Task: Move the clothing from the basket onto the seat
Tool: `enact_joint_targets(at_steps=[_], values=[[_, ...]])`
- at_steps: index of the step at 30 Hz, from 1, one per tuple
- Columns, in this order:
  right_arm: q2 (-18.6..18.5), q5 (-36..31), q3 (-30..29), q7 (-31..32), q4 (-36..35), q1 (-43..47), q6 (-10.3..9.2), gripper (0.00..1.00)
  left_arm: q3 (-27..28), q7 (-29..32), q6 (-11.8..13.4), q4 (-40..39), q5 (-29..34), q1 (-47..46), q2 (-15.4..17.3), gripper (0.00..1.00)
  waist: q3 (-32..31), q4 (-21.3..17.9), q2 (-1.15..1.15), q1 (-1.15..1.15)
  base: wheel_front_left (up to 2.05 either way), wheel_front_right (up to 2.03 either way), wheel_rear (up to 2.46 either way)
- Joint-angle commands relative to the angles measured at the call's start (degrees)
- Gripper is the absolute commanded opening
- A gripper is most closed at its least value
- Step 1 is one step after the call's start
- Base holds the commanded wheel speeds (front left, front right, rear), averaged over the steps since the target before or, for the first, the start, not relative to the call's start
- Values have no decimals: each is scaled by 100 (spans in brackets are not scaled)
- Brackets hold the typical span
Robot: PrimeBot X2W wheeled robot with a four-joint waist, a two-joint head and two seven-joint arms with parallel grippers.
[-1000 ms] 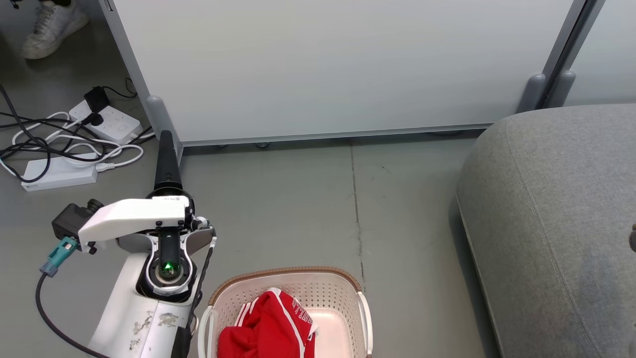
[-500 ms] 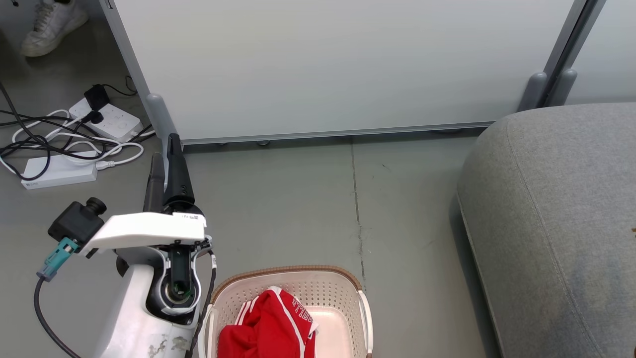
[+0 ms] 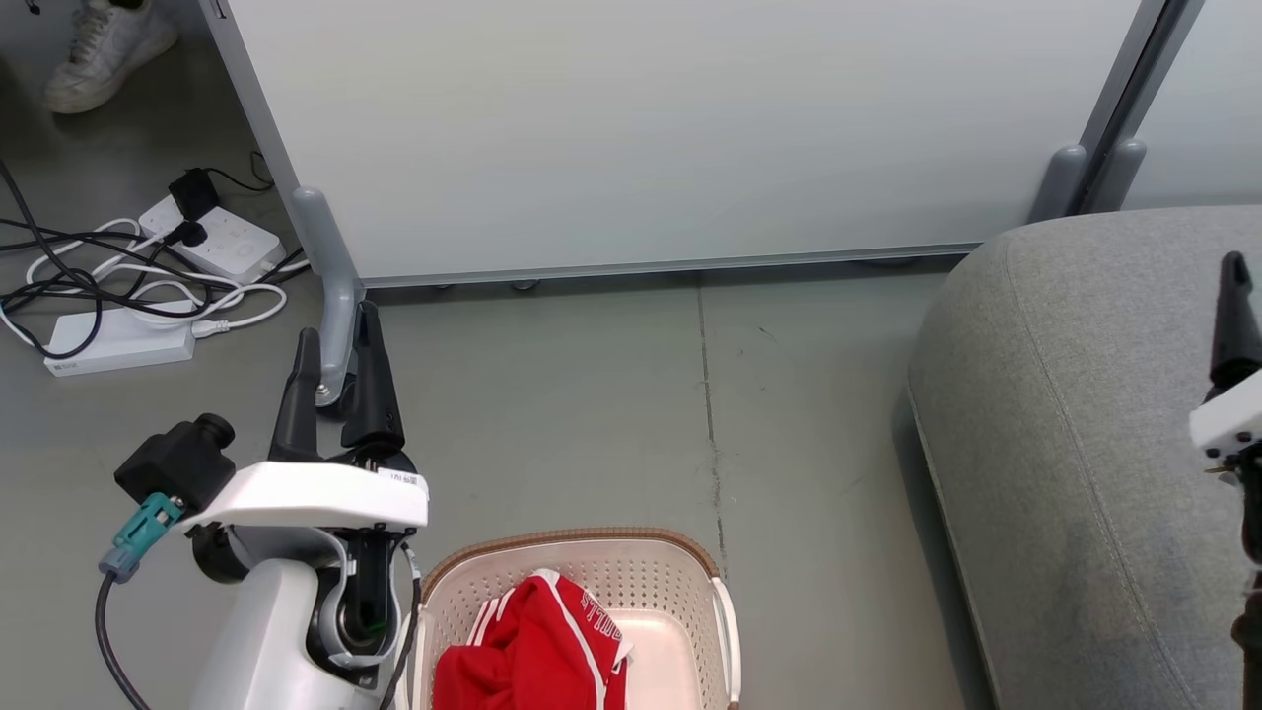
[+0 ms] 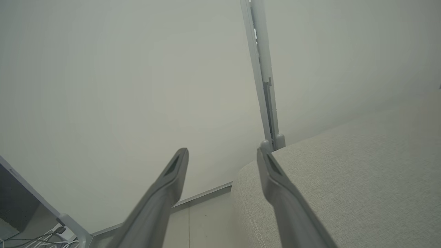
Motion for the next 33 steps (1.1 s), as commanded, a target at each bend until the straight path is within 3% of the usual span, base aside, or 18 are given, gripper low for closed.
enact_joint_targets(at_steps=[1, 20, 33], values=[[-122, -125, 221, -133, -182, 19, 18, 100, 59, 9, 13, -99, 266, -24, 71, 100, -1, 1, 0, 0, 0, 0, 0], [-354, -463, 1744, -854, -418, 689, 24, 100, 119, 11, 100, 96, 1784, 362, 259, 100, 3, 20, 0, 0, 0, 0, 0], [-211, -530, 2101, -1289, -242, 1094, 26, 100, 173, 208, 104, 124, 2537, 586, 325, 100, -8, 31, 0, 0, 0, 0, 0]])
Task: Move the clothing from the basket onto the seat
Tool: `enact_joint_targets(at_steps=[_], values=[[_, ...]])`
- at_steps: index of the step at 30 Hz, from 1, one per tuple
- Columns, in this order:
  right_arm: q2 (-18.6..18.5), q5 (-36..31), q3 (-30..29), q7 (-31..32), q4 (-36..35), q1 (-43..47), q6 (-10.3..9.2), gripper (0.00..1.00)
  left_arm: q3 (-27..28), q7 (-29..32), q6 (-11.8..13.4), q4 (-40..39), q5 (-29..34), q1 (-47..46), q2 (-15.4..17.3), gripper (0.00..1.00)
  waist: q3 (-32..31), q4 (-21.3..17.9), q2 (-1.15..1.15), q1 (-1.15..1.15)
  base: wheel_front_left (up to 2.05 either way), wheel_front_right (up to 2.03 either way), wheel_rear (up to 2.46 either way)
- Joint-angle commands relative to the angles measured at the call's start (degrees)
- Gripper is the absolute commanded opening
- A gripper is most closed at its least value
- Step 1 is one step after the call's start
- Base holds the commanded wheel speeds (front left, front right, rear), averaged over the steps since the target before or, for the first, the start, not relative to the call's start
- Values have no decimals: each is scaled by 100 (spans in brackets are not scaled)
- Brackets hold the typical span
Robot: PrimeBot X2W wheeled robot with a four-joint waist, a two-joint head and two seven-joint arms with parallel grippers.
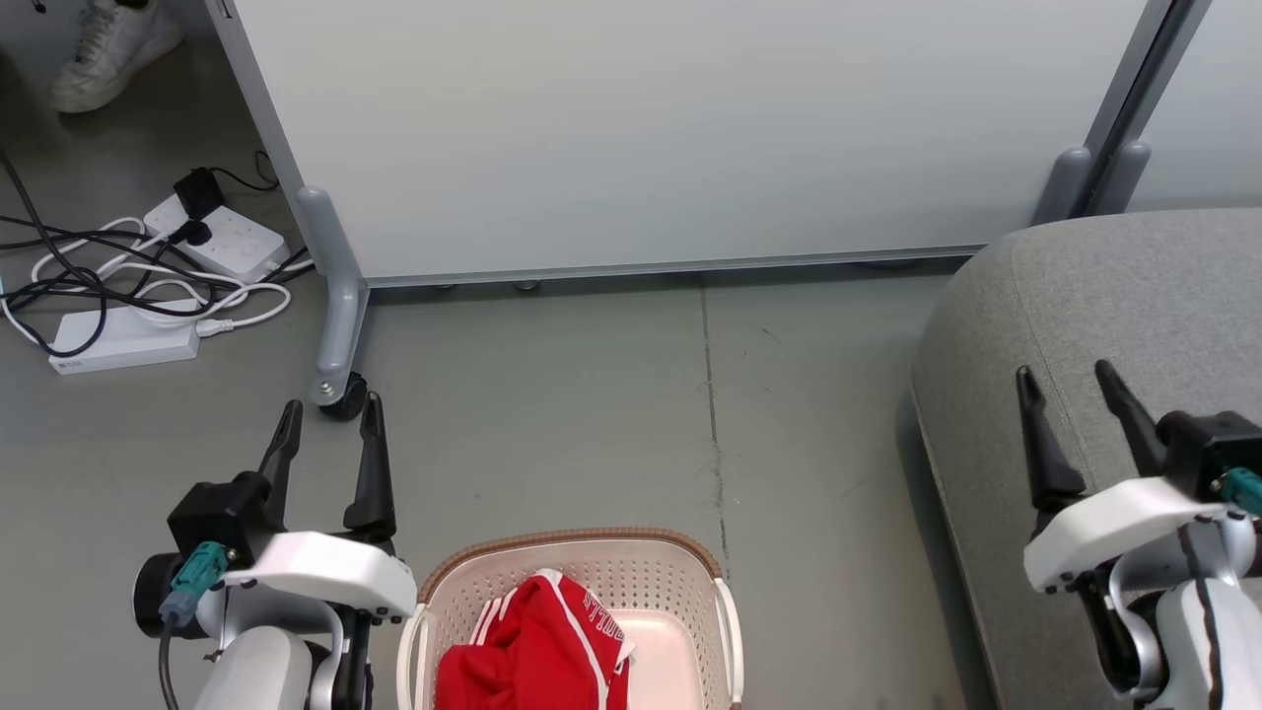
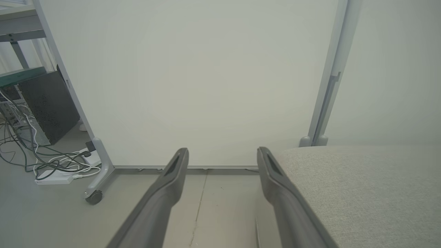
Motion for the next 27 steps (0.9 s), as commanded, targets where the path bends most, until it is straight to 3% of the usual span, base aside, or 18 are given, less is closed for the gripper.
enact_joint_targets(at_steps=[1, 27], values=[[-35, -58, 65, -97, -40, 34, 18, 100, 35, 13, 15, -59, 140, 13, 22, 100, -2, 2, 0, 0, 0, 0, 0], [147, -74, 495, -806, -122, 688, 25, 100, 174, 427, 51, -211, 1059, 534, -8, 100, -19, 16, 0, 0, 0, 0, 0]])
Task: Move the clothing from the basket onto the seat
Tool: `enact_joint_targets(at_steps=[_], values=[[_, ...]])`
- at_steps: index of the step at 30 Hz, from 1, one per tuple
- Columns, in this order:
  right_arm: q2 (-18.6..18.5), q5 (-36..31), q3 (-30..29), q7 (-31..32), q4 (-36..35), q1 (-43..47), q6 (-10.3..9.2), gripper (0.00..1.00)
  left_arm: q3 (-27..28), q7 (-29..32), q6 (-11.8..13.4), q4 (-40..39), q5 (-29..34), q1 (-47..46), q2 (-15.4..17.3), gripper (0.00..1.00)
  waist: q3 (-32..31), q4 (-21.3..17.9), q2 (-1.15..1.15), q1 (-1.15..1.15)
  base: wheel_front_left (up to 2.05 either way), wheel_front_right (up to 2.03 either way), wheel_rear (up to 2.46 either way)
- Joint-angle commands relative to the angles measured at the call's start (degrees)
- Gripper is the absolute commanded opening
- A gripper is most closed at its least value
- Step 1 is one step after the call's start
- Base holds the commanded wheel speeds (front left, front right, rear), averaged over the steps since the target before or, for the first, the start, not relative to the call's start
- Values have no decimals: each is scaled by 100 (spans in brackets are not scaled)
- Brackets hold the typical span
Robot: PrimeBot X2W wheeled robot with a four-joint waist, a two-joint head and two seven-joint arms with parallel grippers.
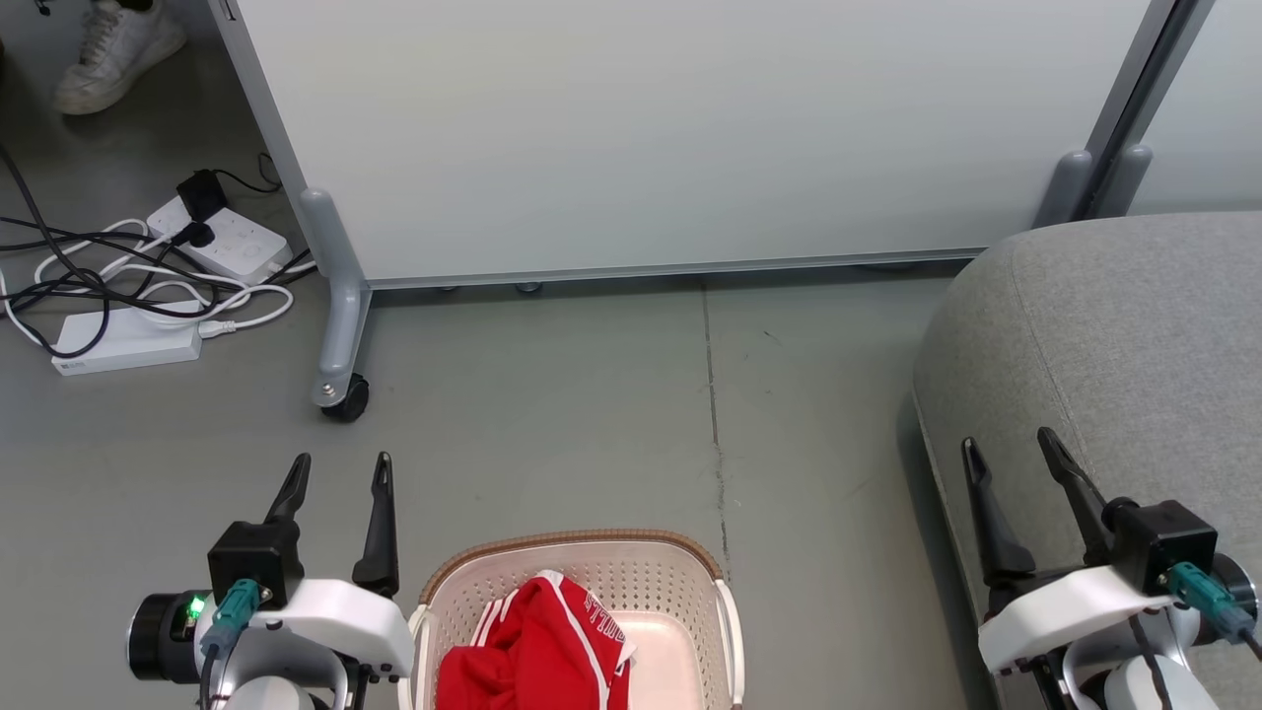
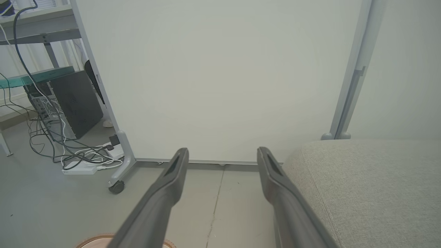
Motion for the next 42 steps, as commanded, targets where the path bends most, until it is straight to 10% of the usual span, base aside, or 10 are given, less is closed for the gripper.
enact_joint_targets(at_steps=[1, 42], values=[[-11, -84, 61, -95, -58, 73, 22, 100, 24, 10, 34, -46, 124, 72, 9, 100, 4, -4, 0, 0, 0, 0, 0], [147, -225, -146, -355, -64, 264, 20, 100, -105, -72, 124, -123, 301, 29, 52, 100, 120, 20, 0, 0, 0, 0, 0]])
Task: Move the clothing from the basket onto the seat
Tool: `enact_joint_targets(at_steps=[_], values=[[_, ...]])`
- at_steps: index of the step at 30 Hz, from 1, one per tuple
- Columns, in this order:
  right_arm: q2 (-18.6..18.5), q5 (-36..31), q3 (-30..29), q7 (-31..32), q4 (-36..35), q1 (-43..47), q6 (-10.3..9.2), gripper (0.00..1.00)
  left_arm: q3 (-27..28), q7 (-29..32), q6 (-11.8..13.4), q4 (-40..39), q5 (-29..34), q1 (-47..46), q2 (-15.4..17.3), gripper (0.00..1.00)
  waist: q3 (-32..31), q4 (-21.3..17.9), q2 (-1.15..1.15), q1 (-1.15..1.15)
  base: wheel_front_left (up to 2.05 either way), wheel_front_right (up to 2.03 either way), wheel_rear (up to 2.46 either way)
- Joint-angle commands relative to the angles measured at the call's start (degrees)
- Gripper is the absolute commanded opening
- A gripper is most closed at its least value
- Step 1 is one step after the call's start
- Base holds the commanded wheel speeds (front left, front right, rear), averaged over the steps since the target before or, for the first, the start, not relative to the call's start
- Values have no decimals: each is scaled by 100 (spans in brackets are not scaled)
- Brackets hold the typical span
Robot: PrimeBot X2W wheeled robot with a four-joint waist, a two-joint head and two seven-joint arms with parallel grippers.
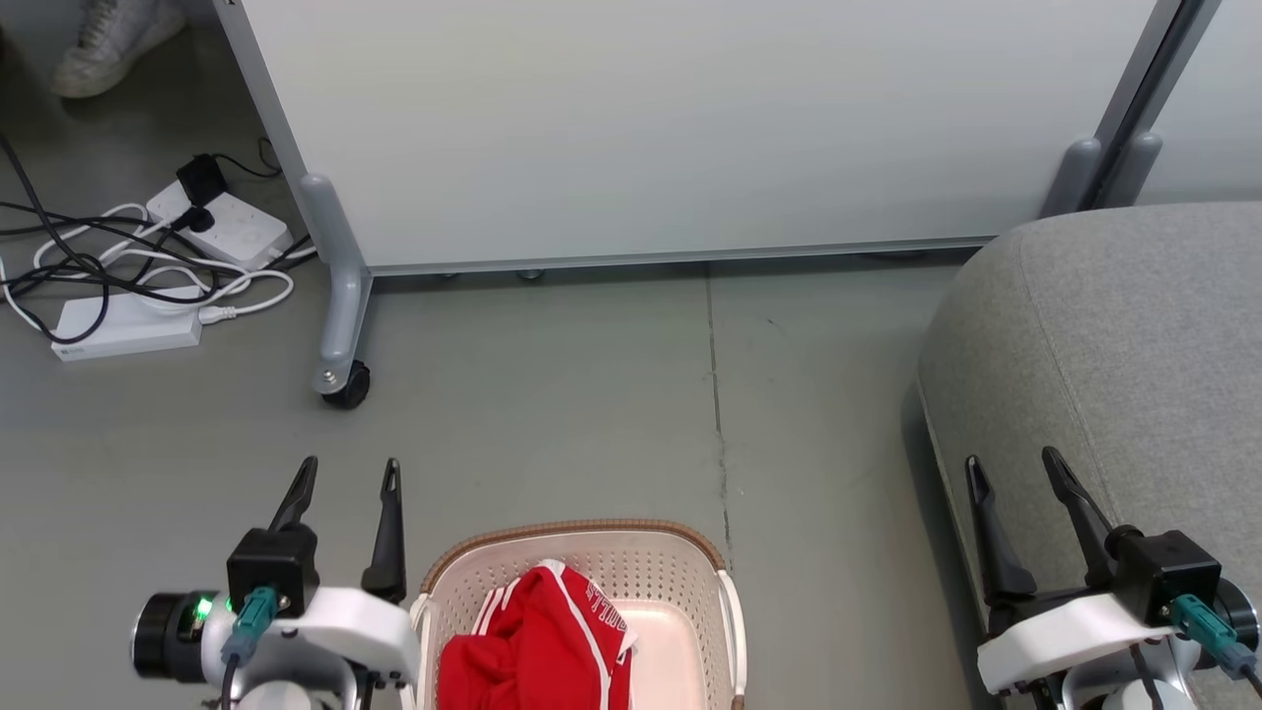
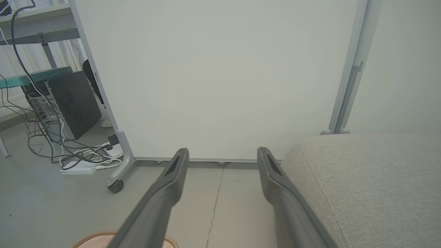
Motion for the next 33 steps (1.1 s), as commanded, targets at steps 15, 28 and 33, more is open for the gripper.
enact_joint_targets(at_steps=[15, 28, 33], values=[[-152, 40, 86, -19, -579, -790, 11, 100, -729, -140, -161, 943, 71, -1526, -249, 100, 1627, -304, 0, 0, 0, 0, 0], [-109, 90, 257, -19, -1259, -1451, 11, 100, -1507, -2, -415, 3404, -181, -3044, -319, 100, 3371, -828, 0, 0, 0, 0, 0], [-64, 104, 378, -19, -1446, -1613, 11, 100, -1621, 245, -474, 4261, -235, -3566, -318, 100, 3915, -1047, 0, 0, 0, 0, 0]])
